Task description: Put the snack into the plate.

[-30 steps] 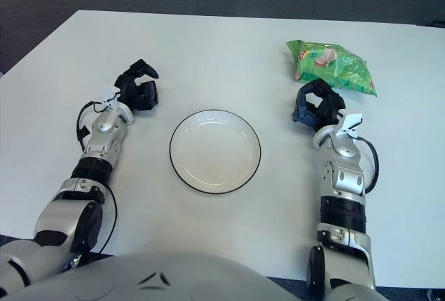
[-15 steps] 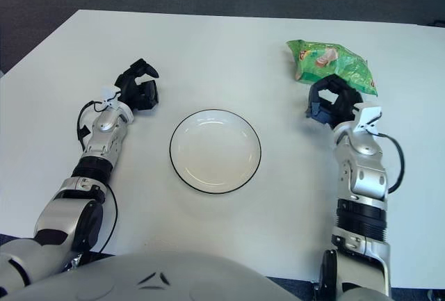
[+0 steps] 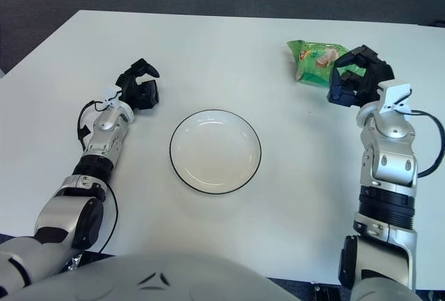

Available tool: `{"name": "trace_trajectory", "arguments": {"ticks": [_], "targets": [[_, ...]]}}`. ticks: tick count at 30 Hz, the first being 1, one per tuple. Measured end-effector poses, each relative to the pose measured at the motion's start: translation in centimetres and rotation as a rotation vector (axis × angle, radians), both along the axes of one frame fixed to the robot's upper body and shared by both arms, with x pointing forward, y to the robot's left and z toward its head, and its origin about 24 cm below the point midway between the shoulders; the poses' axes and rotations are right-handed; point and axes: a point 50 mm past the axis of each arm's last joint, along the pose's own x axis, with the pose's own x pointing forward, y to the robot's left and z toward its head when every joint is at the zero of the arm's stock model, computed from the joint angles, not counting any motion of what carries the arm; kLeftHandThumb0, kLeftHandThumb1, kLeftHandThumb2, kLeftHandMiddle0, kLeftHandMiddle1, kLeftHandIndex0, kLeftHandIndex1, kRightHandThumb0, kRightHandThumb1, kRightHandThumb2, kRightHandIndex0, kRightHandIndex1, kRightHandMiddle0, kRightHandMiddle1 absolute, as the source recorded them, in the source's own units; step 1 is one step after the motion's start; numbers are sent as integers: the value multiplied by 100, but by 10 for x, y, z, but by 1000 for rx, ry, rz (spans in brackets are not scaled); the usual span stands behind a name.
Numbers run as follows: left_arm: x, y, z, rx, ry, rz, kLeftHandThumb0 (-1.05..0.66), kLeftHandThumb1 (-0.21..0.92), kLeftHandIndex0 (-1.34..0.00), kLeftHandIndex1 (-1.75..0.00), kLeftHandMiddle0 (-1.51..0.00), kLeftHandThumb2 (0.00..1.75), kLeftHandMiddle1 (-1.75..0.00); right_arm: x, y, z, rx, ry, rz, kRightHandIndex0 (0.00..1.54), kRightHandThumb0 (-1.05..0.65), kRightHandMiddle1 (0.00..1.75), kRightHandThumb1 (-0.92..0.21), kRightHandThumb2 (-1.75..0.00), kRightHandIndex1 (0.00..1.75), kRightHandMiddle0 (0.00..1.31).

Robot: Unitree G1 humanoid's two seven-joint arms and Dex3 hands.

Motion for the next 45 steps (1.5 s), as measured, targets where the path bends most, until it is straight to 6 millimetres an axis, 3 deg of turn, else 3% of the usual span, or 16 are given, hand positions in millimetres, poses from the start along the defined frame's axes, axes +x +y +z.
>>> {"name": "trace_trajectory", "arguments": {"ticks": [5, 7, 9, 11, 15, 18, 20, 23, 26, 28, 33, 45], "targets": [[1, 0, 1, 0, -2, -1, -45, 41, -54, -175, -108, 120, -175, 4, -2, 17, -314, -19, -29, 38, -1, 175, -78, -67, 155, 16], [1, 0, 1, 0, -2, 0, -45, 41, -54, -175, -109, 120, -175, 6, -3, 18, -459, -7, -47, 29, -21, 175, -86, -57, 146, 18], [1, 0, 1, 0, 0, 0, -45, 41, -54, -175, -109, 120, -175, 8, -5, 17, -595, 5, -57, 24, -28, 175, -89, -55, 141, 18], [1, 0, 0, 1, 2, 0, -45, 41, -54, -175, -109, 120, -175, 8, -6, 15, -716, 11, -62, 20, -48, 147, -85, -62, 132, 7], [1, 1, 0, 2, 2, 0, -45, 41, -54, -175, -108, 120, -175, 8, -8, 12, -902, 5, -59, 16, -61, 126, -82, -68, 123, 2], [1, 1, 0, 3, 3, 0, -45, 41, -53, -175, -108, 120, -175, 8, -7, 11, -1000, -2, -54, 12, -67, 110, -87, -63, 108, 1], [0, 1, 0, 4, 3, -1, -45, 41, -53, -175, -107, 120, -175, 9, -6, 10, -1056, 3, -42, 5, -74, 88, -90, -65, 82, 0], [0, 2, 0, 5, 3, -1, -45, 41, -54, -175, -107, 120, -175, 14, -7, 10, -1131, 26, -20, 2, -79, 71, -91, -69, 61, 0], [0, 2, -1, 4, 5, -1, -45, 41, -54, -175, -108, 120, -175, 24, -7, 13, -1187, 53, 11, 0, -88, 47, -92, -80, 20, 0], [0, 2, -1, 4, 3, -1, -45, 41, -54, -175, -108, 120, -175, 31, -11, 15, -1227, 93, 28, 0, -93, 34, -92, -86, 10, 0], [0, 2, 0, 2, -1, -1, -45, 40, -55, -175, -109, 121, -175, 41, -16, 25, -1284, 147, 55, 0, -102, 6, -92, -99, 1, 0], [-2, 2, 1, 3, -12, -2, -45, 39, -55, -175, -109, 122, -175, 64, -17, 45, -1308, 219, 26, 0, -105, 0, -92, -105, 0, 0]]}}
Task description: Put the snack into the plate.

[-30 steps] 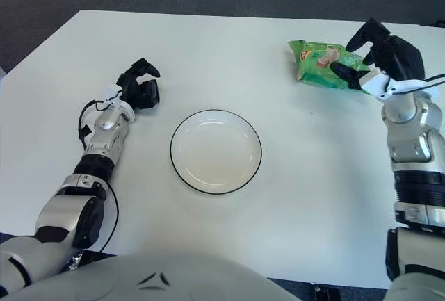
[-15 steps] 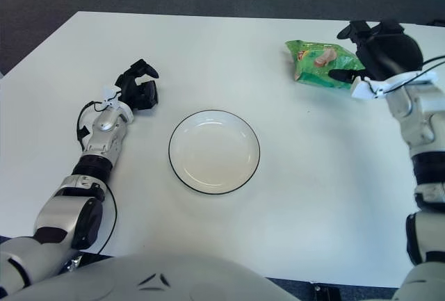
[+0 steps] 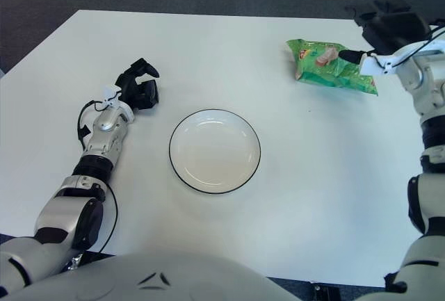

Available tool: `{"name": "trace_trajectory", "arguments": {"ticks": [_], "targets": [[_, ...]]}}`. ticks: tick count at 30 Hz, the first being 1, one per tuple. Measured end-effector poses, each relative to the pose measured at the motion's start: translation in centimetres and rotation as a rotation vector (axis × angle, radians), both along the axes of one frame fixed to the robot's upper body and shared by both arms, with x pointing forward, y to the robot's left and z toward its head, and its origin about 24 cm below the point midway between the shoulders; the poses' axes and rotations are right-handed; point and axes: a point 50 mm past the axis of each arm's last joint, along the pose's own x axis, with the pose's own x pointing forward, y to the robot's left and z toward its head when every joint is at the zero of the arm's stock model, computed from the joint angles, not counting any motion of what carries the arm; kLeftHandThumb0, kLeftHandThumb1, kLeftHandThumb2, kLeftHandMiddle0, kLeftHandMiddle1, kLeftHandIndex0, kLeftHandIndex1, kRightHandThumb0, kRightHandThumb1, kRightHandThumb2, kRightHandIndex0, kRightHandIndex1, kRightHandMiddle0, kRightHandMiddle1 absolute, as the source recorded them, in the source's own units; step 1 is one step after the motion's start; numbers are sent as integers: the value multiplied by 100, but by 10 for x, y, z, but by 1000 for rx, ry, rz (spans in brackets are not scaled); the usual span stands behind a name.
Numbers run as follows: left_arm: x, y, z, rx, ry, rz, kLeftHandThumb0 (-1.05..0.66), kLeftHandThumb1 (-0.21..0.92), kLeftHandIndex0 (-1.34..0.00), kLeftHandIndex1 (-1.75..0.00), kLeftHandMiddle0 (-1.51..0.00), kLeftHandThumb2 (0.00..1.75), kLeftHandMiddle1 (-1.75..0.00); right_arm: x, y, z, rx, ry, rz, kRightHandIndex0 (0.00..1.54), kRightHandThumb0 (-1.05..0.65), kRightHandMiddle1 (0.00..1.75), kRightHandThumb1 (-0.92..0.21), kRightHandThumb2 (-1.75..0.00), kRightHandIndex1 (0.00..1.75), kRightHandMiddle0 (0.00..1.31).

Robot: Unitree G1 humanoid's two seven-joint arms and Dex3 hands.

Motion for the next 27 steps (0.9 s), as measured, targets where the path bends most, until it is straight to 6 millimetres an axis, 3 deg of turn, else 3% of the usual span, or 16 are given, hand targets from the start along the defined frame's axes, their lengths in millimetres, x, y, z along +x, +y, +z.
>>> {"name": "trace_trajectory", "arguments": {"ticks": [20, 27], "targets": [[-4, 0, -2, 0, 2, -1, -45, 40, -54, -175, -108, 121, -175, 29, 13, -2, 56, 170, -74, 0, -105, 0, -92, -114, 0, 0], [-6, -1, -1, 1, -2, -7, -45, 41, -54, -175, -108, 120, -175, 35, 21, -14, 88, 227, -77, 0, -105, 0, -92, -117, 0, 0]]}}
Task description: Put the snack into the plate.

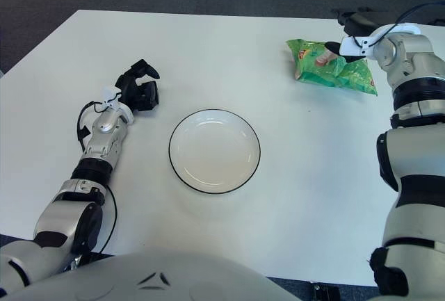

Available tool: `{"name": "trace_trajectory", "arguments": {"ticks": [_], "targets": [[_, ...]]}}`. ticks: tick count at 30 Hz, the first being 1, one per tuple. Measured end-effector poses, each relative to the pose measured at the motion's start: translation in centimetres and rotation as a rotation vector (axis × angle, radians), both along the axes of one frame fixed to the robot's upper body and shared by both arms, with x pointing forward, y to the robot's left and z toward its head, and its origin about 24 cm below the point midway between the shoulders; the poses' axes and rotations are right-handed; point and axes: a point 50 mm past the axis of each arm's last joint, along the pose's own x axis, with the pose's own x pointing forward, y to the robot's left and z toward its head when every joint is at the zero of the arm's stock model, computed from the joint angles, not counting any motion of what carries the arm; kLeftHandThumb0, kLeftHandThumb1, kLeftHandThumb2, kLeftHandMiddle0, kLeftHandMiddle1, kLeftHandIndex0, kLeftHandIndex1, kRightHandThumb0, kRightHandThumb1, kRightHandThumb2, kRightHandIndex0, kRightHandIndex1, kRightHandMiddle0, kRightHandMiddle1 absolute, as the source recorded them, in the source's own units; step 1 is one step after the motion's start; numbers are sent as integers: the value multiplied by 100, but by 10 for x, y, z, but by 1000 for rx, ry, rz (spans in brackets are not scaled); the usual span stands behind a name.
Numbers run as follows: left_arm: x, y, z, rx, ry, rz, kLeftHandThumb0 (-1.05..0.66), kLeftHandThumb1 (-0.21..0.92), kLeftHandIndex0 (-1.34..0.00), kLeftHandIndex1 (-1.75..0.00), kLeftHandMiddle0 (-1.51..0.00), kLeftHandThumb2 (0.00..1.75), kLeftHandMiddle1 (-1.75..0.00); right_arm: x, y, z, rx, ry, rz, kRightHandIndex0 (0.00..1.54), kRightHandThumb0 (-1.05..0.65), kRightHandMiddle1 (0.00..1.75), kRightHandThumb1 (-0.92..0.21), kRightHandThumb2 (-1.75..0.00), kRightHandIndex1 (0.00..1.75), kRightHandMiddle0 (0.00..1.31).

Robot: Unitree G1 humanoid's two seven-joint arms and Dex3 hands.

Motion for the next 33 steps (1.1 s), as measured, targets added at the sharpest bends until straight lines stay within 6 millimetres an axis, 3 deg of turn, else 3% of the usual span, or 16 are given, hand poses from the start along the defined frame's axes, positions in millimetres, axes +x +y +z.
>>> {"name": "trace_trajectory", "arguments": {"ticks": [23, 33], "targets": [[-4, 1, 2, 5, -4, -15, -44, 42, -53, -175, -109, 119, -175, 2, 10, -62, 129, 132, -89, 0, -105, 2, -92, -116, 0, 2], [-9, 3, 3, 2, 5, -5, -44, 42, -53, -175, -108, 118, -175, -8, 7, -92, 163, 118, -96, 0, -105, 37, -92, -120, 0, 0]]}}
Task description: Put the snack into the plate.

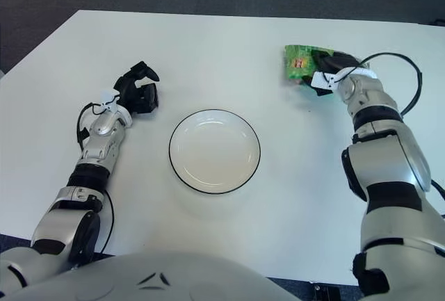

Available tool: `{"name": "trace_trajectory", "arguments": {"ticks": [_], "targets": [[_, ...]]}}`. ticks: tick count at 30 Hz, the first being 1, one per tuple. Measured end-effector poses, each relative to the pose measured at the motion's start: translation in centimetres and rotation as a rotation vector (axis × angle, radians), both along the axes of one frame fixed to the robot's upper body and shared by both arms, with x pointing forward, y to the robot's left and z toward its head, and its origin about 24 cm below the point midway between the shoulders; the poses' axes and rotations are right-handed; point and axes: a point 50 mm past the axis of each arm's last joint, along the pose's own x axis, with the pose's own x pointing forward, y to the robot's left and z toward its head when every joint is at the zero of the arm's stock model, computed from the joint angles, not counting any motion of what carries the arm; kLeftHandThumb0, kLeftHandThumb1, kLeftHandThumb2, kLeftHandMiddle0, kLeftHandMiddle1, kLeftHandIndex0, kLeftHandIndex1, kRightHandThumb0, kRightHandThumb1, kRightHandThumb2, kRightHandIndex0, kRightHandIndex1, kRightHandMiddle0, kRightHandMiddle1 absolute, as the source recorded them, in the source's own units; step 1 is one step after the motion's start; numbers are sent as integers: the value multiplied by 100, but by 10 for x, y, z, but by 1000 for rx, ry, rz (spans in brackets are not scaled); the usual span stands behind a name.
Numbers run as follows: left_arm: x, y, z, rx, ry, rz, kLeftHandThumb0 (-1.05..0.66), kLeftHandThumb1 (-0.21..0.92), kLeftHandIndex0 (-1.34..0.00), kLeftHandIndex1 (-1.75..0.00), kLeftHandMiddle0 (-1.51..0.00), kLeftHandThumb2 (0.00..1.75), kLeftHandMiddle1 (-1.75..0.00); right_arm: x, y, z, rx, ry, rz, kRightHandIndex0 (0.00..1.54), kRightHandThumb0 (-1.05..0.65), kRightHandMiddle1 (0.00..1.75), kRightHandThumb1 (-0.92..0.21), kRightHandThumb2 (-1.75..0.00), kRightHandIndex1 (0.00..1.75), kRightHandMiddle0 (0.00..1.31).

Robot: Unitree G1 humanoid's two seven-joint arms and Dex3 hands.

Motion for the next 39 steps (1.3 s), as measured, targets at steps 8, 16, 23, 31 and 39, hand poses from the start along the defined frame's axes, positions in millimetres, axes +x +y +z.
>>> {"name": "trace_trajectory", "arguments": {"ticks": [8, 16, 23, 31, 39], "targets": [[-1, 0, 1, 1, -2, 0, -44, 44, -51, -175, -109, 116, -175, 0, 0, -1, 28, -8, -8, 0, -103, 50, -92, -118, 0, 0], [-2, 0, 1, 3, -8, -3, -44, 44, -52, -175, -111, 116, -175, -2, -1, -2, 53, -17, -10, 0, -101, 53, -92, -113, 0, 0], [-3, -1, 2, 7, -10, -4, -44, 44, -52, -175, -111, 117, -175, -6, -4, -4, 44, -23, 14, 0, -98, 50, -92, -107, 0, 0], [-3, -2, 2, 6, -10, 2, -44, 44, -52, -175, -109, 117, -175, -19, -10, -2, 32, -27, 122, 0, -93, 47, -92, -102, 0, 0], [0, -2, 8, 10, -30, 1, -43, 46, -50, -175, -109, 114, -175, -36, -8, 7, 35, -22, 199, 2, -84, 52, -92, -92, 1, 0]]}}
